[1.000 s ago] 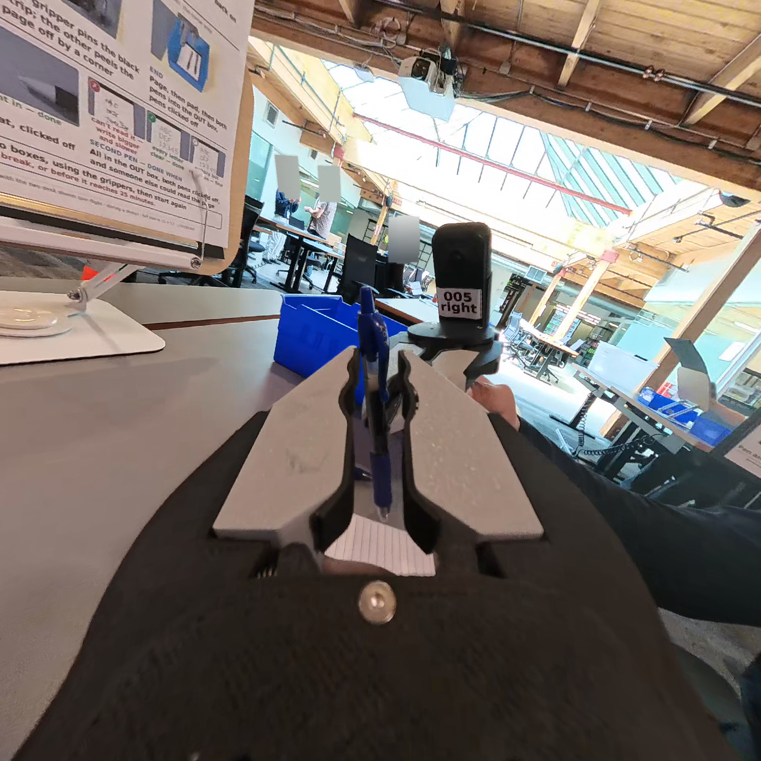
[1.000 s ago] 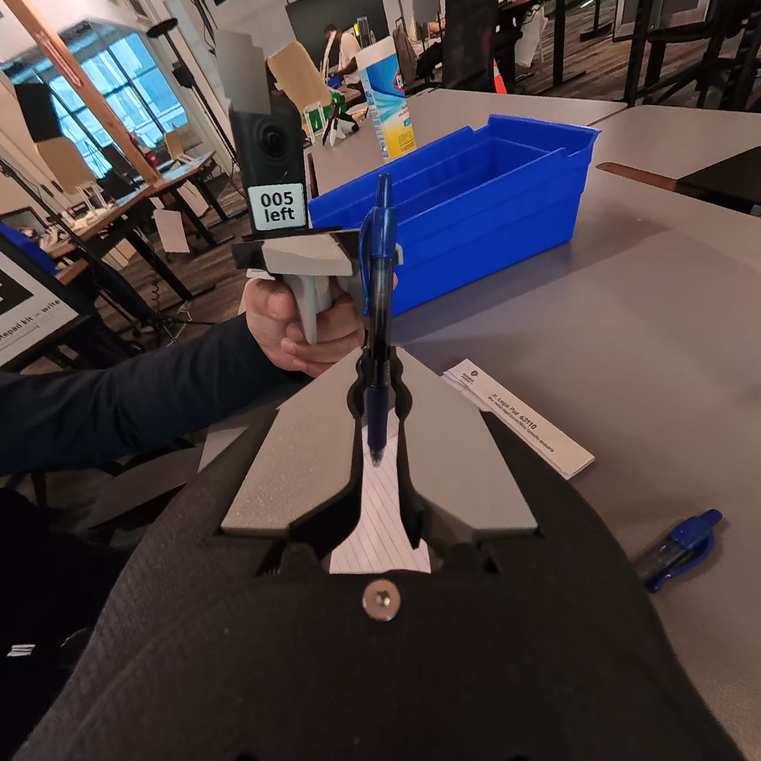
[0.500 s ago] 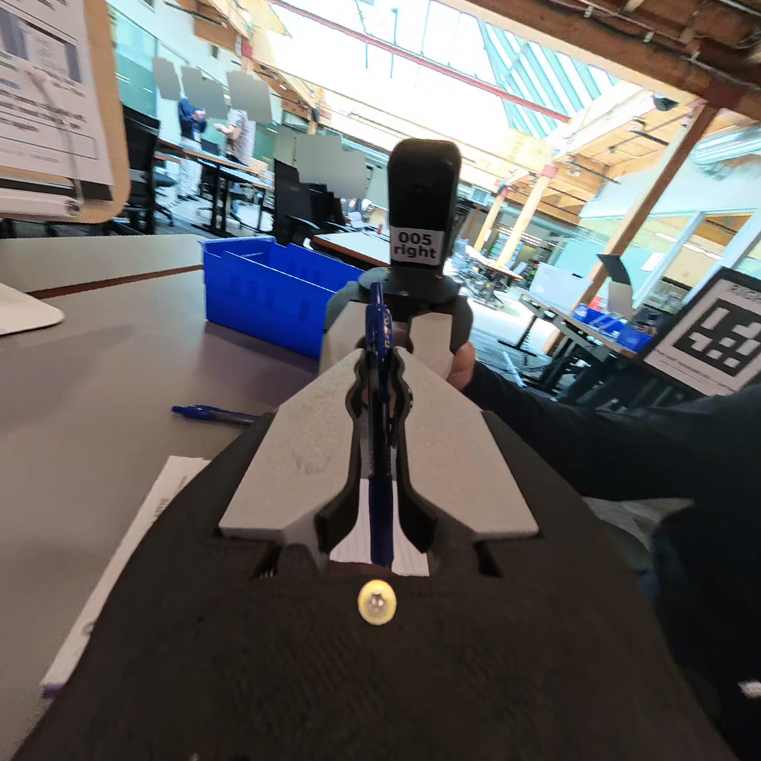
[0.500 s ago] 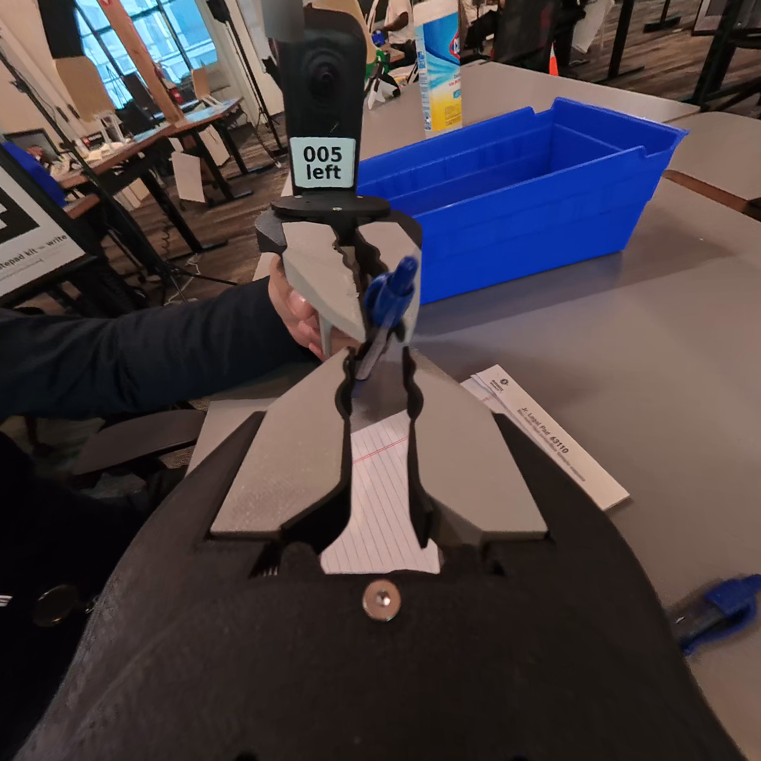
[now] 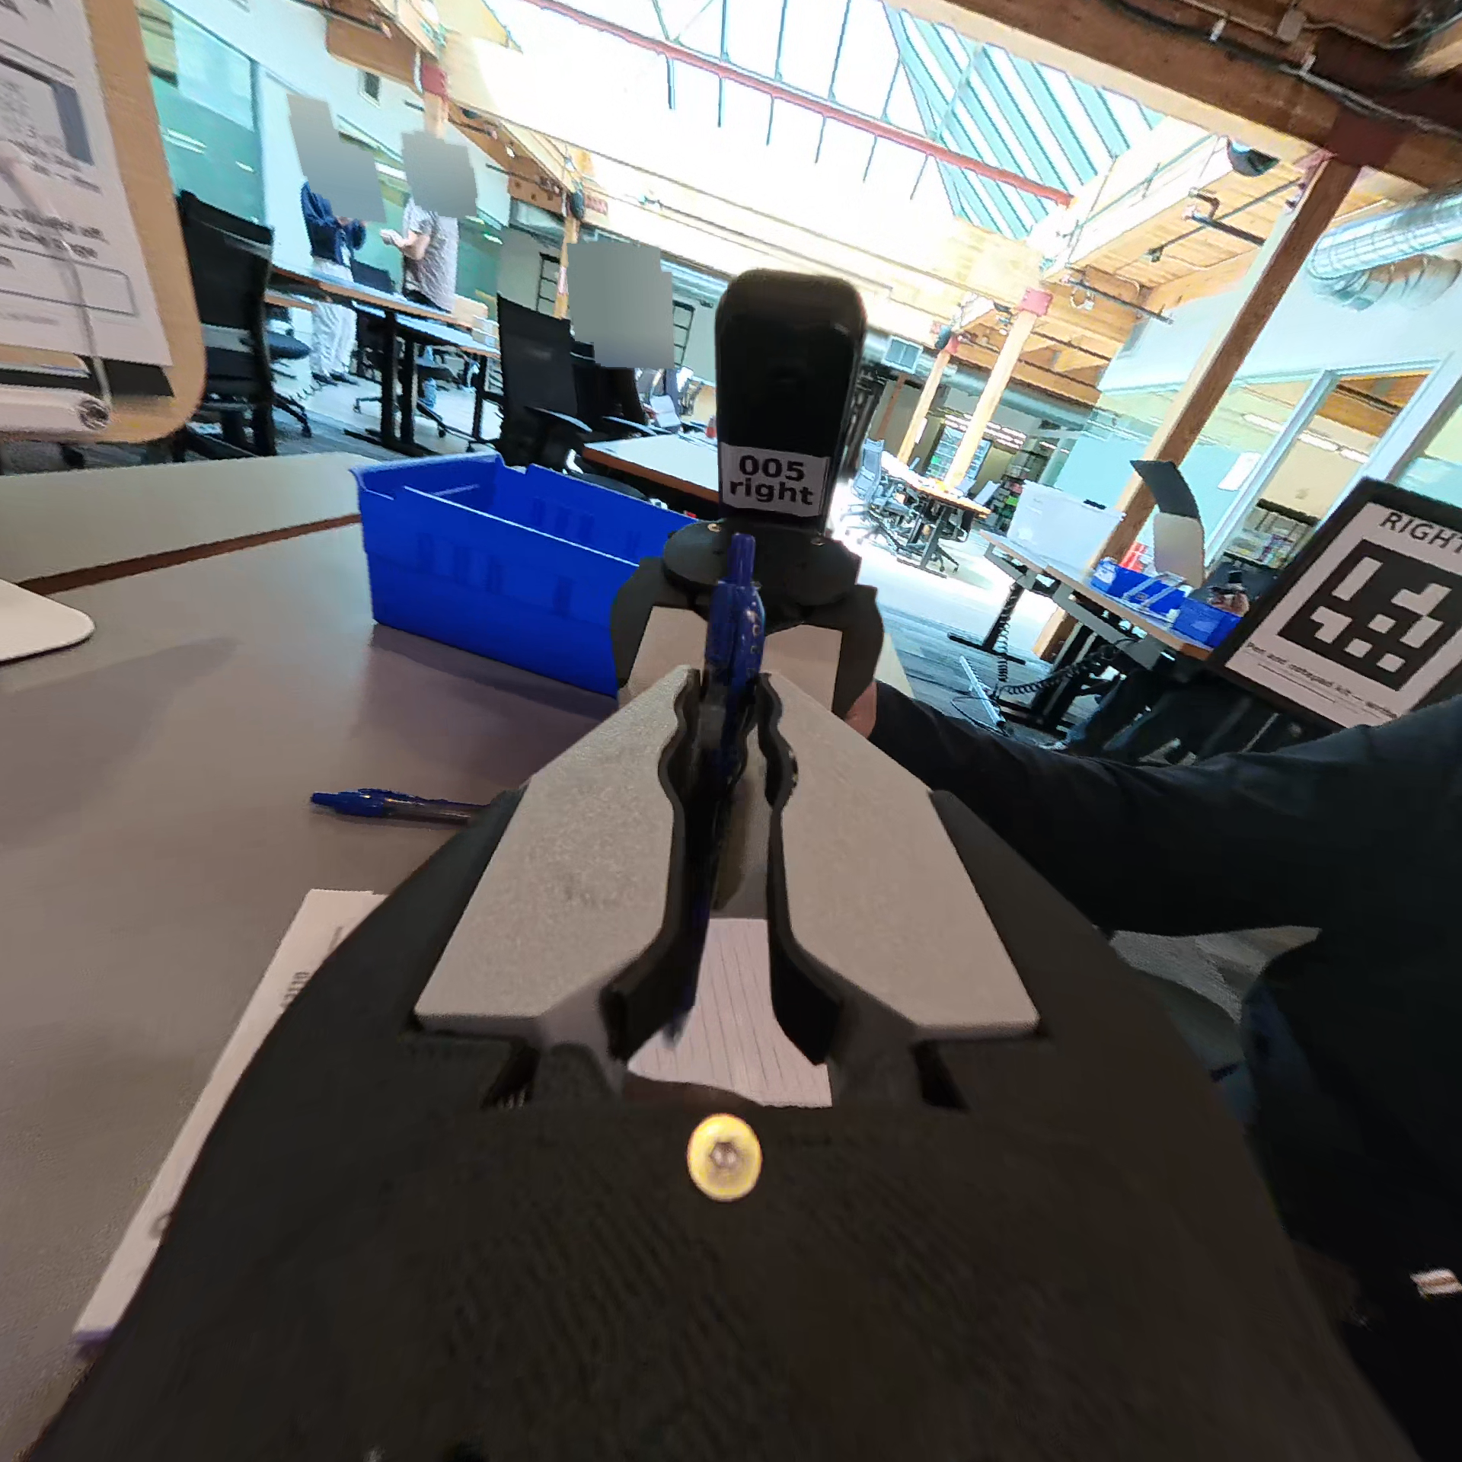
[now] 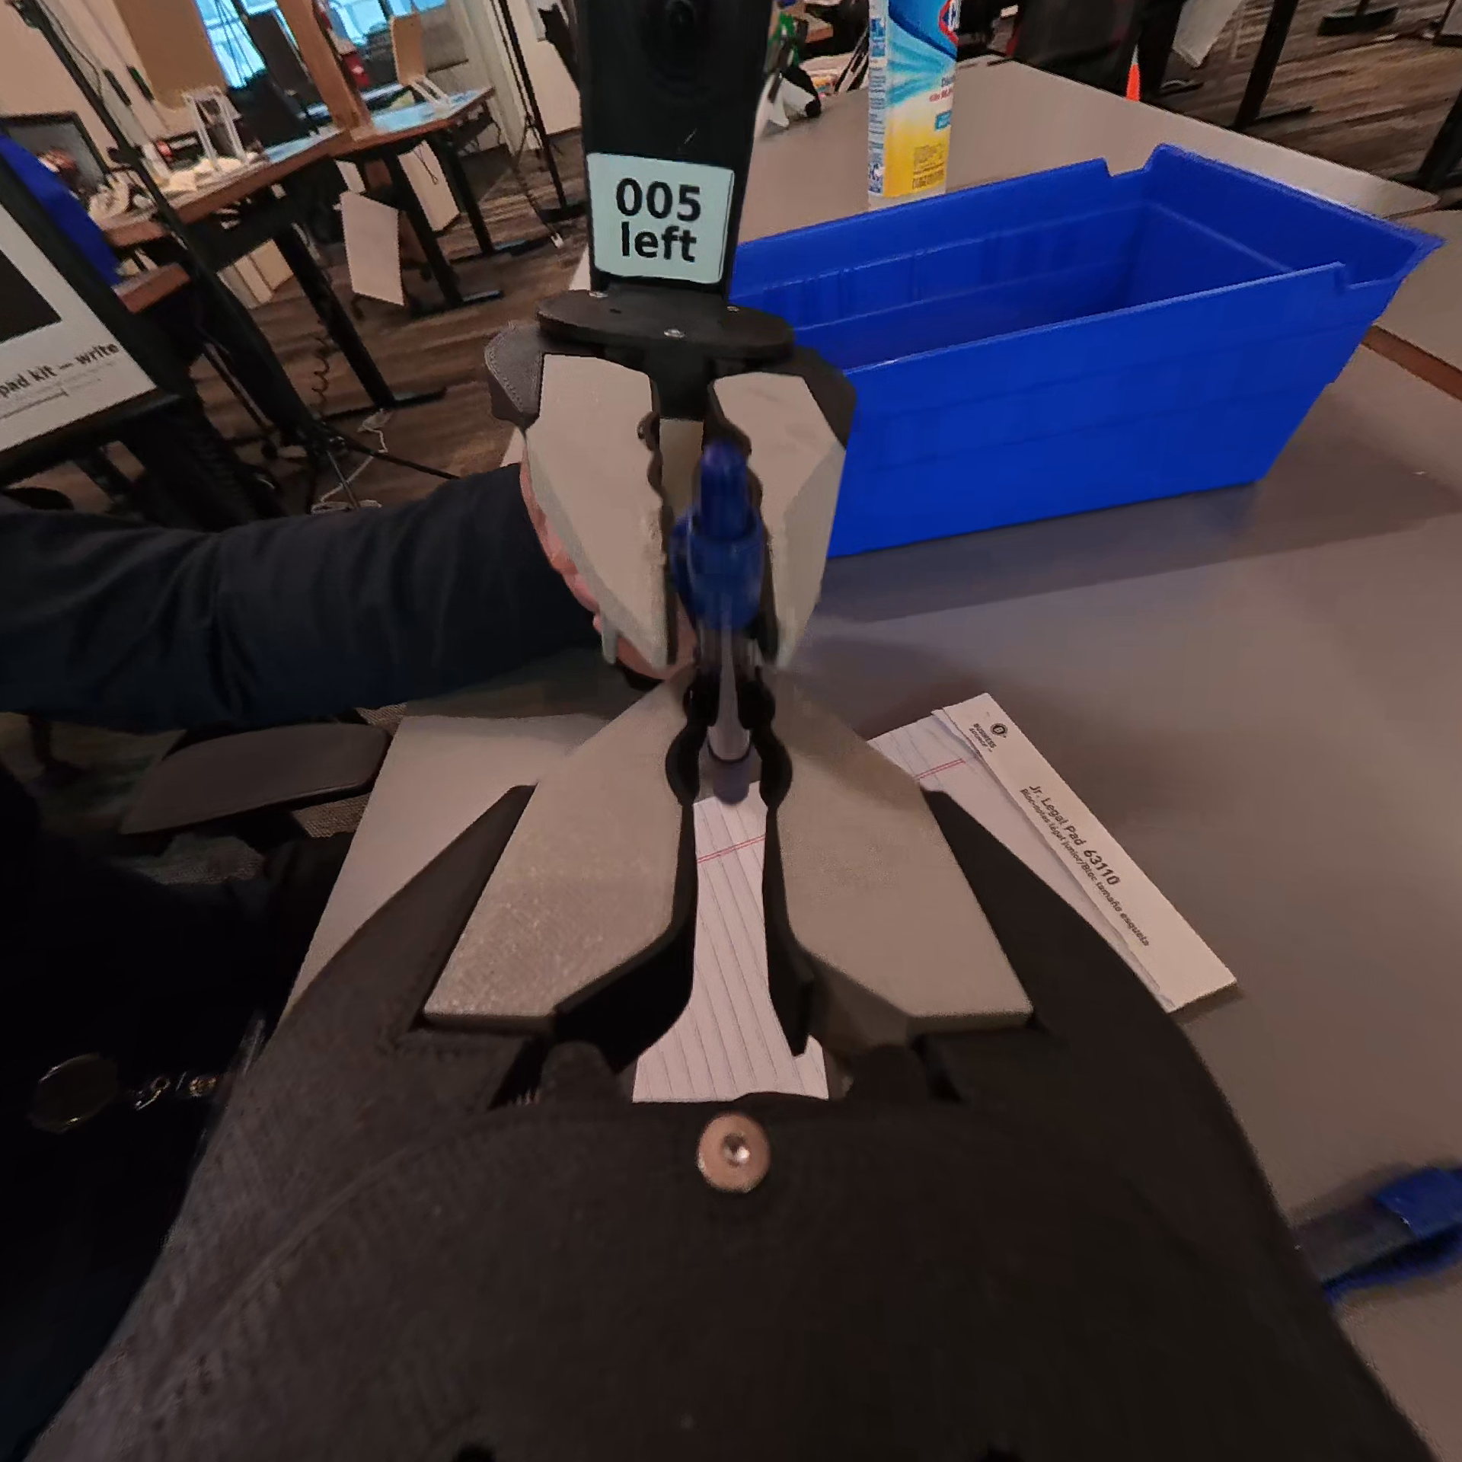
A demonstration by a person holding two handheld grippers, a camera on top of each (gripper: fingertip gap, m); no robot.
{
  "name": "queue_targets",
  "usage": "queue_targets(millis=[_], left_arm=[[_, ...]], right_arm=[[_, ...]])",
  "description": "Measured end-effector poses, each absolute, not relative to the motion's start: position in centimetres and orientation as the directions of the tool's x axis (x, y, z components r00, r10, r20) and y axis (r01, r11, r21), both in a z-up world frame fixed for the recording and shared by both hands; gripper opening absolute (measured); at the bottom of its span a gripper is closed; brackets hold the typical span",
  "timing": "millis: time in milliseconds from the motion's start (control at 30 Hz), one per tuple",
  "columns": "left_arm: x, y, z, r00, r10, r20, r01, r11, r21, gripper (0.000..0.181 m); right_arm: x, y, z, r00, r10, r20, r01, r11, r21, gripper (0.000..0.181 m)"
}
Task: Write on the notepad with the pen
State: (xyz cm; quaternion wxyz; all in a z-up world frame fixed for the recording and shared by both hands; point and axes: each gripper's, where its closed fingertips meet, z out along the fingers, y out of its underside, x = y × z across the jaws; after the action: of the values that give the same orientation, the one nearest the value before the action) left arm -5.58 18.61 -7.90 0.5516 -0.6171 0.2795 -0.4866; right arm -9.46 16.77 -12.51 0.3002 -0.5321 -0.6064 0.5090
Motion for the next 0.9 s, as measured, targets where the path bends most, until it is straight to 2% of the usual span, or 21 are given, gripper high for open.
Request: queue_targets(millis=[267, 467, 600, 633, 667, 700, 833, 900], left_arm=[[-8.8, 19.7, -6.4, 0.454, -0.84, 0.299, 0.274, -0.188, -0.943, 0.01], [-6.8, 19.6, -9.1, 0.436, -0.851, 0.292, 0.16, -0.247, -0.956, 0.008], [-4.8, 19.8, -10.6, 0.461, -0.852, 0.248, 0.089, -0.234, -0.968, 0.026], [-4.4, 19.8, -10.8, 0.471, -0.851, 0.232, 0.075, -0.223, -0.972, 0.035], [-4.1, 19.9, -11.0, 0.486, -0.848, 0.212, 0.06, -0.21, -0.976, 0.053], [-3.8, 19.9, -11.3, 0.494, -0.85, 0.183, 0.034, -0.192, -0.981, 0.055], [-3.5, 20.3, -11.0, 0.533, -0.833, 0.15, 0.038, -0.154, -0.987, 0.05], [-4.0, 20.7, -10.5, 0.551, -0.82, 0.155, 0.071, -0.139, -0.988, 0.024]], right_arm=[[-7.9, 20.3, -10.5, -0.158, 0.959, -0.236, 0.233, -0.196, -0.953, 0.006], [-6.3, 21.8, -6.5, -0.169, 0.939, -0.298, 0.006, -0.301, -0.953, 0.006], [-5.7, 21.9, -5.3, -0.193, 0.932, -0.306, -0.053, -0.321, -0.946, 0.006], [-5.8, 21.9, -5.4, -0.185, 0.935, -0.301, -0.048, -0.315, -0.948, 0.006], [-6.0, 21.8, -5.6, -0.18, 0.939, -0.294, -0.042, -0.306, -0.951, 0.006], [-6.2, 21.6, -5.7, -0.182, 0.94, -0.29, -0.033, -0.3, -0.953, 0.006], [-7.2, 20.2, -6.1, -0.216, 0.935, -0.281, -0.004, -0.288, -0.958, 0.006], [-7.5, 19.8, -6.3, -0.219, 0.938, -0.268, 0.013, -0.272, -0.962, 0.006]])
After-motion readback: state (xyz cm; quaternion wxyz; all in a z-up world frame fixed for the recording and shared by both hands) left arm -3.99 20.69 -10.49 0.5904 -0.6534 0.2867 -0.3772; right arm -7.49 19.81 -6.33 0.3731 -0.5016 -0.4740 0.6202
